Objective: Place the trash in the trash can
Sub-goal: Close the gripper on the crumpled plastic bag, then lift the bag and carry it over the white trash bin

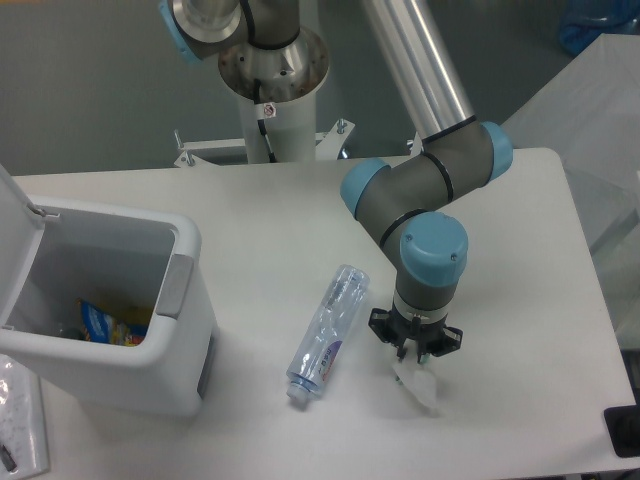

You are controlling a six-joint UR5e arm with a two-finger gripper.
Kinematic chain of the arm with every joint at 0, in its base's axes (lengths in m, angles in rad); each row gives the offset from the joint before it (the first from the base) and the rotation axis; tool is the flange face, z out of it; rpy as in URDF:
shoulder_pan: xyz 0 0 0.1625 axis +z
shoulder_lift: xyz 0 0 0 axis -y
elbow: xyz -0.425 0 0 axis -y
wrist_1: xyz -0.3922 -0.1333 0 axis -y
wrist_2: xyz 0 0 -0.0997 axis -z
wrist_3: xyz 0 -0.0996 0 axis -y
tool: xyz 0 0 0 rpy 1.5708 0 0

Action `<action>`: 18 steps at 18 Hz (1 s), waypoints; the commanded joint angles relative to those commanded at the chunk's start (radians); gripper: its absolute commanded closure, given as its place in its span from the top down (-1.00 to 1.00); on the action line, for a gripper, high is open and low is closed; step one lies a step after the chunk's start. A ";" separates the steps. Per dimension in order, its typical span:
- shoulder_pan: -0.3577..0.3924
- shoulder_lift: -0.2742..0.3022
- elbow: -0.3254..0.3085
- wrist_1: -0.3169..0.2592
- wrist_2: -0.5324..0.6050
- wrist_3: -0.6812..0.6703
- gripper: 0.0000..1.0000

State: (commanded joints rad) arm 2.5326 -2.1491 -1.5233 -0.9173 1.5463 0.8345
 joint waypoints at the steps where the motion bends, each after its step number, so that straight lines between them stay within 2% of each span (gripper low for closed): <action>1: 0.002 0.002 0.000 0.000 -0.002 0.000 -1.00; 7: 0.003 0.011 0.044 -0.008 -0.043 -0.009 -1.00; 9: 0.008 0.058 0.066 -0.011 -0.093 -0.037 -1.00; 12: 0.005 0.090 0.077 -0.009 -0.179 -0.071 -1.00; 18: -0.006 0.245 0.075 -0.009 -0.391 -0.149 -1.00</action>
State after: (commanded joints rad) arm 2.5265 -1.9039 -1.4481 -0.9265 1.1555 0.6858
